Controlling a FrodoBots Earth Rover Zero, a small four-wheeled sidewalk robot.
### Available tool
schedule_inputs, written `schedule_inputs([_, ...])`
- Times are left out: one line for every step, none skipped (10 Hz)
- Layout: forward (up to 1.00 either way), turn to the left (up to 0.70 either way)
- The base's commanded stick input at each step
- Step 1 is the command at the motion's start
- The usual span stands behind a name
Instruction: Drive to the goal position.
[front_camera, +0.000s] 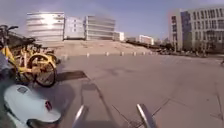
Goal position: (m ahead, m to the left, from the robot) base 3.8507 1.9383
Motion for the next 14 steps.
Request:
schedule_inputs([0.45,-0.27])
schedule_inputs([0.45,-0.27])
schedule_inputs([0.45,-0.27])
schedule_inputs([0.45,-0.27])
schedule_inputs([0.45,-0.27])
schedule_inputs([0.45,-0.27])
schedule_inputs([0.45,-0.27])
schedule_inputs([0.45,-0.27])
schedule_inputs([0.45,-0.27])
schedule_inputs([0.45,-0.27])
schedule_inputs([0.45,-0.27])
schedule_inputs([0.45,-0.27])
schedule_inputs([0.45,-0.27])
schedule_inputs([0.45,-0.27])
